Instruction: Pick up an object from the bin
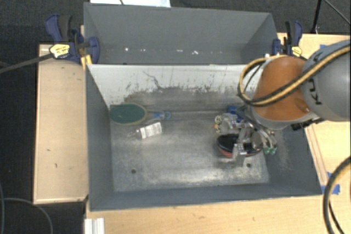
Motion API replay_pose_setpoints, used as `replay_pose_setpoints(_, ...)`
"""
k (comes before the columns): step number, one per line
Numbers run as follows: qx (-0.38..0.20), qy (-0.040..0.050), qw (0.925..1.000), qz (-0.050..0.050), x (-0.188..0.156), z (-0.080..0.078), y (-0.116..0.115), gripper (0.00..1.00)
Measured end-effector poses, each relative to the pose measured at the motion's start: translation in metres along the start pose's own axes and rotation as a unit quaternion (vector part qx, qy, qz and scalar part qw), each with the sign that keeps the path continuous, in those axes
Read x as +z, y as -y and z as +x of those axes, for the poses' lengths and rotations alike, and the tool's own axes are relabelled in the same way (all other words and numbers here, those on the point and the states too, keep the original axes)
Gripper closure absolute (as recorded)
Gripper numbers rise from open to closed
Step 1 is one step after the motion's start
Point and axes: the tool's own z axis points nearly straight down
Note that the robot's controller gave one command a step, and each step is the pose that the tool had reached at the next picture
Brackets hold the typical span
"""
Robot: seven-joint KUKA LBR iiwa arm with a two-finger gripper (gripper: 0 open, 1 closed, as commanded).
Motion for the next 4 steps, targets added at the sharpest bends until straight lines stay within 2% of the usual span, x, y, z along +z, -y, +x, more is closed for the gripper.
replay_pose_setpoints(1, 0.086, 0.0001, 0.9963, 0.000, 0.010, 0.033, 0.032, 0.00)
replay_pose_setpoints(2, 0.077, -0.0017, 0.9970, -0.006, 0.014, 0.032, 0.069, 0.00)
replay_pose_setpoints(3, 0.079, 0.0001, 0.9969, -0.006, 0.013, 0.031, 0.071, 1.00)
replay_pose_setpoints(4, 0.082, 0.0038, 0.9966, 0.001, -0.117, 0.024, 0.064, 1.00)
